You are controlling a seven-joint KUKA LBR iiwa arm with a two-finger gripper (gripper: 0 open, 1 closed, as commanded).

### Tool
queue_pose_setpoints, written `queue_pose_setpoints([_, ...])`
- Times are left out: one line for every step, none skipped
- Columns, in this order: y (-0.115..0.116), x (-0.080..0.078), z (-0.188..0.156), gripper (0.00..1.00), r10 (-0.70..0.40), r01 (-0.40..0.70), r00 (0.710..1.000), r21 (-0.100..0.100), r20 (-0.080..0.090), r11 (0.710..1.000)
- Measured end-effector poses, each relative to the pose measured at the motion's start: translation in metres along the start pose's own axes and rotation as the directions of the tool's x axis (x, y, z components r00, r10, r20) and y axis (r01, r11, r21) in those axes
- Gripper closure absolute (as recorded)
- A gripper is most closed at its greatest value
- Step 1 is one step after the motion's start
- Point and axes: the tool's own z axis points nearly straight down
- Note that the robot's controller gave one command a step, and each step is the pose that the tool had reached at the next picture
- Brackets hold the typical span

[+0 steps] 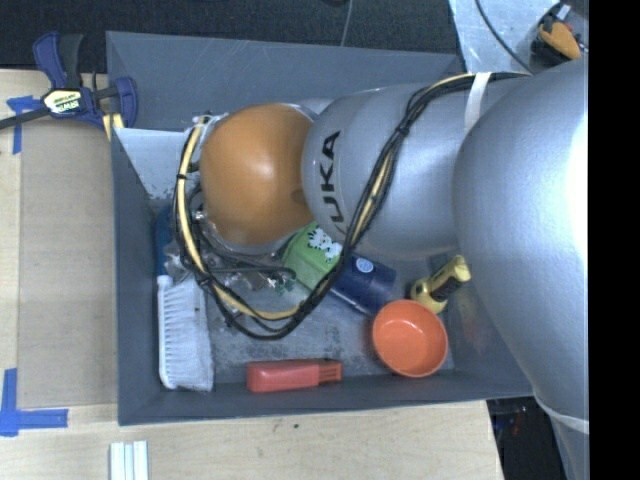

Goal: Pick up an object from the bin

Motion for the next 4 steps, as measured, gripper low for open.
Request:
queue_pose_setpoints([0.008, 0.011, 0.028, 0.00, -0.499, 0.499, 0.866, 0.010, 0.011, 0.867])
queue_pose_setpoints([0.001, -0.005, 0.060, 0.00, -0.470, 0.470, 0.883, 0.003, -0.004, 0.883])
queue_pose_setpoints([0.017, 0.010, 0.055, 1.00, -0.780, 0.779, 0.626, 0.034, 0.021, 0.626])
queue_pose_setpoints([0.017, 0.010, 0.055, 1.00, -0.779, 0.778, 0.627, 0.034, 0.021, 0.627])
